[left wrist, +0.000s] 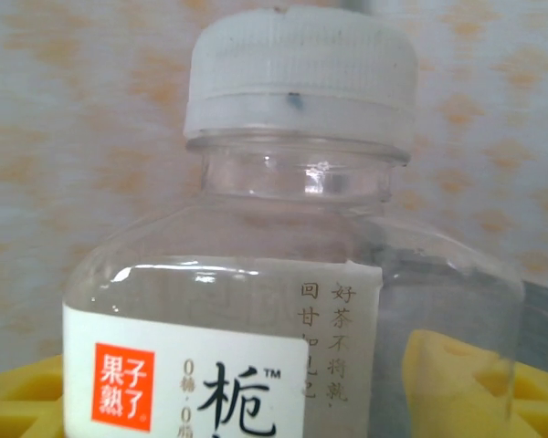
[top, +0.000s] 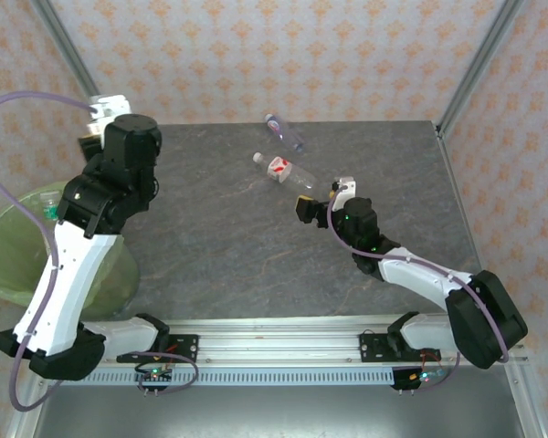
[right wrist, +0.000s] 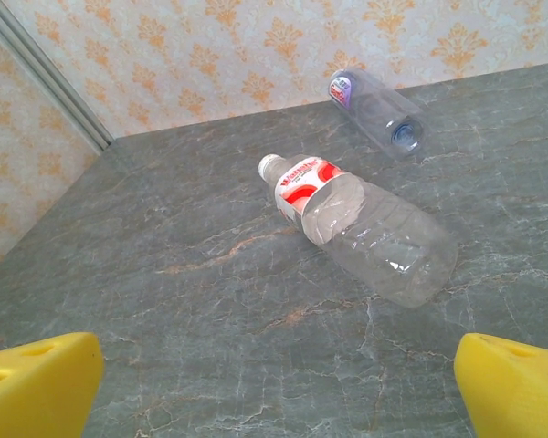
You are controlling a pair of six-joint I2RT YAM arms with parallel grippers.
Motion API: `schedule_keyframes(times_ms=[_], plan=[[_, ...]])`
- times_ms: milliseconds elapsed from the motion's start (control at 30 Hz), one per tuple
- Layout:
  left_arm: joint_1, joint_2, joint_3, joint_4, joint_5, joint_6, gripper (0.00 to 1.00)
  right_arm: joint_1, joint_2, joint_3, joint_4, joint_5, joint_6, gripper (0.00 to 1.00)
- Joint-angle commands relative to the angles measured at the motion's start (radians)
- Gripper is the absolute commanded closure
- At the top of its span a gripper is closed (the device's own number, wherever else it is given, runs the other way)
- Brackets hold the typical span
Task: Put the plastic bottles in the bin
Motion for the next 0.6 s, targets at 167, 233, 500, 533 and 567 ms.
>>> schedule_keyframes(times_ms=[167, 233, 500, 533, 567], plan=[[0.168, -0.061, -0.104, -0.008, -0.150, -0.037, 1.00, -0.002, 0.040, 0.061, 0.036, -0.002, -0.003, 0.01], [0.230, -0.071, -0.117, -0.009, -0.151, -0.051, 1.00, -0.003, 0.049, 0.071, 0.031, -0.007, -0.009, 0.01], [0.476, -0.169, -0.233, 0.053, 0.200, -0.057, 1.00, -0.002, 0.092, 0.105, 0.025, -0.024, -0.020, 0.01], [0.499, -0.176, -0.243, 0.050, 0.230, -0.061, 1.00, -0.002, 0.097, 0.116, 0.016, -0.028, -0.018, 0.01], [0.528, -0.173, -0.241, 0.027, 0.242, -0.073, 1.00, -0.002, 0.102, 0.126, 0.007, -0.032, -0.017, 0.01]])
